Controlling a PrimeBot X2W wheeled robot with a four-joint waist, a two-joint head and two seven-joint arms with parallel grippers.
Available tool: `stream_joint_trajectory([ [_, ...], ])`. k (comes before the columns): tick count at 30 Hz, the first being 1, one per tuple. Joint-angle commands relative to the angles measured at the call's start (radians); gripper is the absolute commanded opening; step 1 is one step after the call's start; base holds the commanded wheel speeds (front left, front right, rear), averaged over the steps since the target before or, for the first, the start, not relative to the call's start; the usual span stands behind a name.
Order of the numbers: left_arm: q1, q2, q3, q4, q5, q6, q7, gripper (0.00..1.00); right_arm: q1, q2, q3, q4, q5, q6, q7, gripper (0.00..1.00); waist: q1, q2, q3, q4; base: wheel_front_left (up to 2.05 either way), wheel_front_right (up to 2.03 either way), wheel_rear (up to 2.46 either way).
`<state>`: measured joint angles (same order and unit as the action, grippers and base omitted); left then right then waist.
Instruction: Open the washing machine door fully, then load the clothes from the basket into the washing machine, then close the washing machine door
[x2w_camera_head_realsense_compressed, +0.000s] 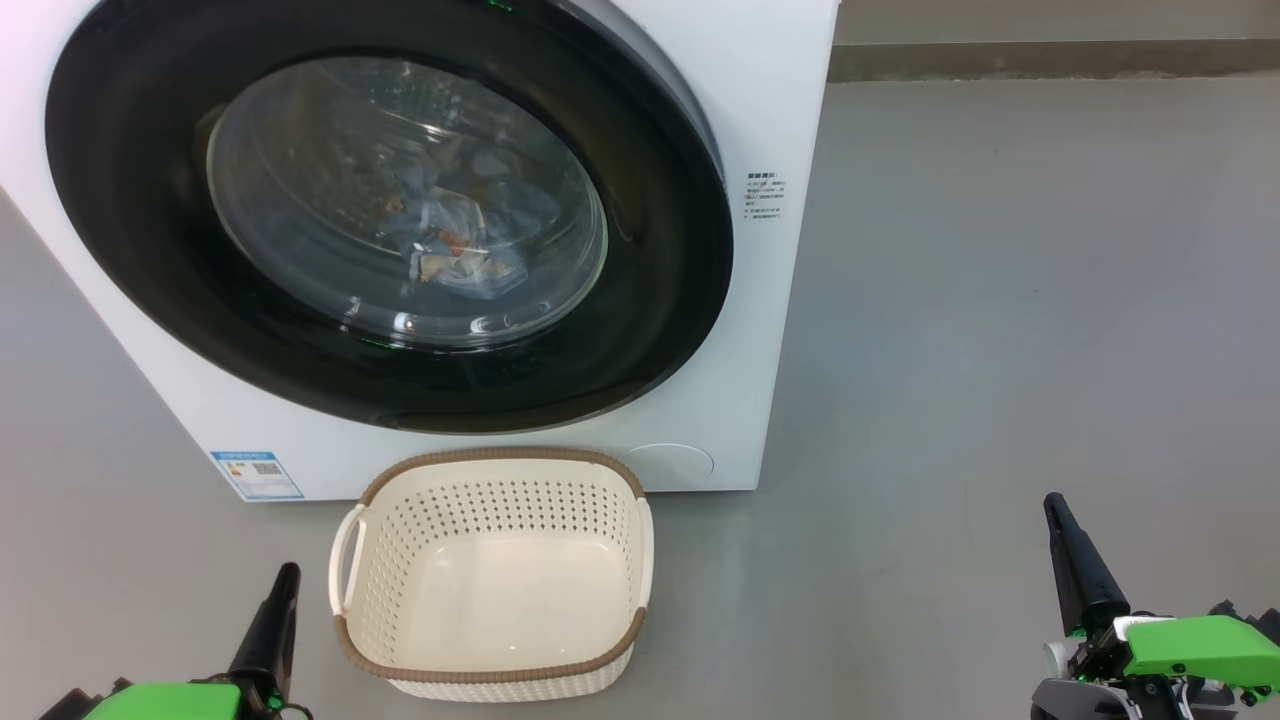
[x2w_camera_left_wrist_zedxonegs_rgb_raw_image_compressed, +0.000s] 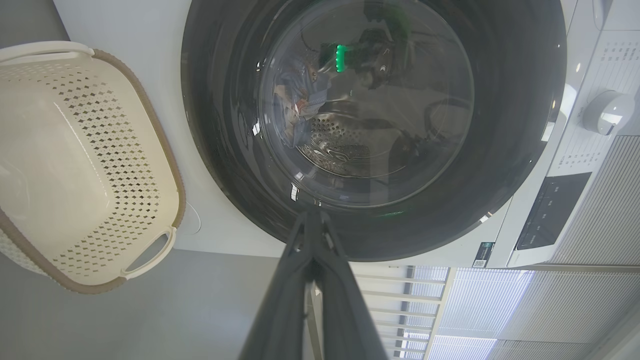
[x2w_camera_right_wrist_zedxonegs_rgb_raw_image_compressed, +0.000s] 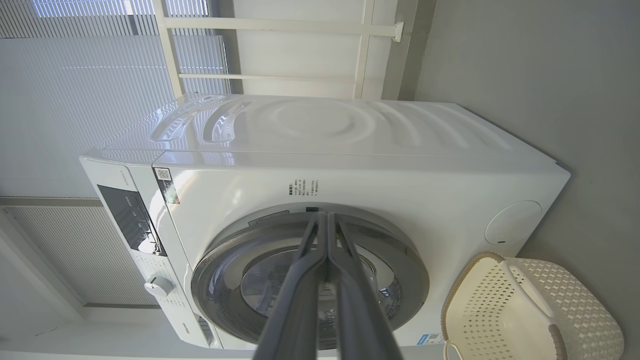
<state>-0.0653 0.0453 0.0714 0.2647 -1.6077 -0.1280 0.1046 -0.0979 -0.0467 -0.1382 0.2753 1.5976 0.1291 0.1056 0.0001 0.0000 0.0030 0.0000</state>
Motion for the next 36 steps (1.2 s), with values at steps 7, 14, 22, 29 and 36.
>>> stream_joint_trajectory([
  [7, -0.042, 0.011, 0.035, -0.020, -0.007, -0.003, 0.003, 0.00, -0.010, -0.004, 0.024, -0.030, 0.011, 0.002, 0.008, 0.00, 0.0000, 0.0000, 0.000, 0.000, 0.00, 0.00, 0.00],
  [14, -0.042, 0.010, 0.036, -0.020, -0.006, -0.003, 0.004, 0.00, -0.010, -0.004, 0.024, -0.030, 0.011, 0.002, 0.008, 0.00, 0.0000, 0.0000, 0.000, 0.000, 0.00, 0.00, 0.00],
  [22, -0.042, 0.010, 0.037, -0.020, -0.005, -0.003, 0.004, 0.00, -0.010, -0.004, 0.024, -0.030, 0.011, 0.002, 0.008, 0.00, 0.0000, 0.0000, 0.000, 0.000, 0.00, 0.00, 0.00],
  [29, -0.042, 0.009, 0.037, -0.020, -0.005, -0.003, 0.005, 0.00, -0.010, -0.004, 0.024, -0.030, 0.011, 0.002, 0.008, 0.00, 0.0000, 0.0000, 0.000, 0.000, 0.00, 0.00, 0.00],
  [36, -0.042, 0.009, 0.038, -0.020, -0.004, -0.003, 0.005, 0.00, -0.010, -0.004, 0.024, -0.030, 0.011, 0.002, 0.008, 0.00, 0.0000, 0.0000, 0.000, 0.000, 0.00, 0.00, 0.00],
])
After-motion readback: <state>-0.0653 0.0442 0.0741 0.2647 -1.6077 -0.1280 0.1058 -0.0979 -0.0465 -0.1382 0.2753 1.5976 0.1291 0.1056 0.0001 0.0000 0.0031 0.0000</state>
